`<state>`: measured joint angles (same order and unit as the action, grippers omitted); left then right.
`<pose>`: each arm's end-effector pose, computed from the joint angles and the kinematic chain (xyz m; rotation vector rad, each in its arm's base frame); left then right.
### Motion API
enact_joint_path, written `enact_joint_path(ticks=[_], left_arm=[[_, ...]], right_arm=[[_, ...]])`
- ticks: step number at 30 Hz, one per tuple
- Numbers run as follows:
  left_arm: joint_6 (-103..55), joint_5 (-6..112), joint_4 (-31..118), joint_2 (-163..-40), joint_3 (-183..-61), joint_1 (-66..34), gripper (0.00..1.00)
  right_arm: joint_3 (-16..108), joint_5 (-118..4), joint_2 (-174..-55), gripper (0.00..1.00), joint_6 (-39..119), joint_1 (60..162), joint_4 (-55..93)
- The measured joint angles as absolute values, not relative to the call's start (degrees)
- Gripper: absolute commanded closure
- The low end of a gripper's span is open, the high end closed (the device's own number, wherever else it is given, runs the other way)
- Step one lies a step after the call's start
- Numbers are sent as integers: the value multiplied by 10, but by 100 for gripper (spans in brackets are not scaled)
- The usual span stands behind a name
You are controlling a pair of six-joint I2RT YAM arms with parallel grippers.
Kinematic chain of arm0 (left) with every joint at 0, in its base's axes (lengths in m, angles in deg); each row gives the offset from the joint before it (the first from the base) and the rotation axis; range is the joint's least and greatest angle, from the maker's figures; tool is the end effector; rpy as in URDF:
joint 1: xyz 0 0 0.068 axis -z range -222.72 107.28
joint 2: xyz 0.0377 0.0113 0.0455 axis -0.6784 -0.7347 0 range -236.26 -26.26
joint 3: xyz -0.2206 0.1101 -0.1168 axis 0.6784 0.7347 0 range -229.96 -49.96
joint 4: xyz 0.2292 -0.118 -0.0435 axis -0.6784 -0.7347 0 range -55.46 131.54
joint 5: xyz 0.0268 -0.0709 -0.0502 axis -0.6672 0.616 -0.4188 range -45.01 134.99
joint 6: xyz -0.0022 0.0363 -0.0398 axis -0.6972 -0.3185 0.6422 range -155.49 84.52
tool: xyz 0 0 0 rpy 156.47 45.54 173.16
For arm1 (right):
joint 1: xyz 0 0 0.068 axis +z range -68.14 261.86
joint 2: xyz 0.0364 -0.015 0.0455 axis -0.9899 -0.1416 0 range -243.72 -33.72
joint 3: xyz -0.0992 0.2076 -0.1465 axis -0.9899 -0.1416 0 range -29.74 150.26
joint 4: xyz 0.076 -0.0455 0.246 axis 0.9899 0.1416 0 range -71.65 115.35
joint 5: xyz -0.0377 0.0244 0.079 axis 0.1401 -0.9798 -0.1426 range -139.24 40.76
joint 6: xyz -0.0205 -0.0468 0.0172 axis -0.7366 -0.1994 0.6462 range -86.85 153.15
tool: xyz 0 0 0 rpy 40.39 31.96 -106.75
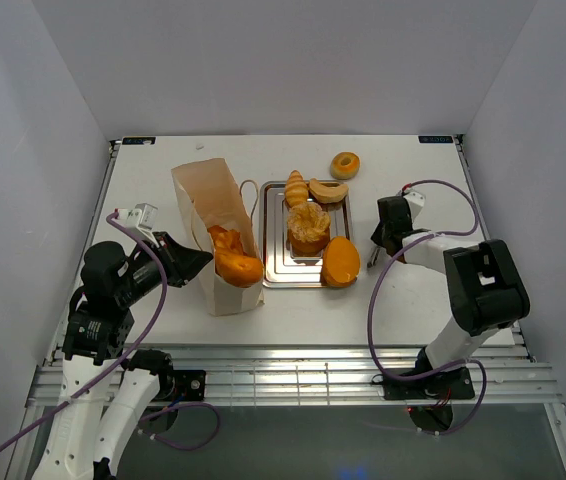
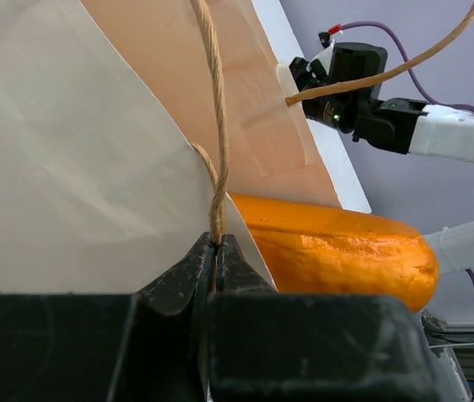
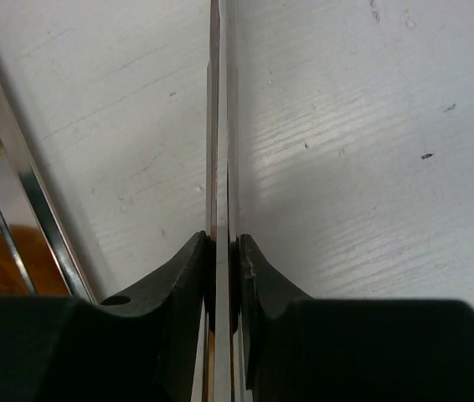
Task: Place the fake bread into the paper bag
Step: Pick up the clamp at the center of the board.
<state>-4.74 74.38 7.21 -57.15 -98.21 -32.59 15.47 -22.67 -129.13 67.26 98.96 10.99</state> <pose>0.1050 -0.0365 0.3488 0.0230 1.9420 -0.9615 0.3156 0.0805 0.1544 0.5529 2.1554 -0.0540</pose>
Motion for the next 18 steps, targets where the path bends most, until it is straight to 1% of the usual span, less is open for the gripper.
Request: enact_joint_path(ticks=[2, 3, 6, 12, 17, 18], left_arm=[[-48, 744, 72, -572, -982, -326, 100], [-49, 744, 72, -572, -982, -326, 100], [-49, 744, 71, -572, -982, -326, 100], [-50, 744, 70, -572, -982, -326, 100], [-48, 744, 70, -573, -982, -326, 100], [-48, 744, 70, -573, -982, -326, 100]], right_arm=[[154, -273, -1277, 79, 673, 968, 112], [154, -294, -1271, 76, 673, 956, 112], [154, -354, -1252, 73, 673, 919, 113], [156, -488, -1224, 69, 663, 846, 126], [184, -581, -1219, 64, 649, 795, 154], [191, -598, -1219, 62, 646, 787, 155]])
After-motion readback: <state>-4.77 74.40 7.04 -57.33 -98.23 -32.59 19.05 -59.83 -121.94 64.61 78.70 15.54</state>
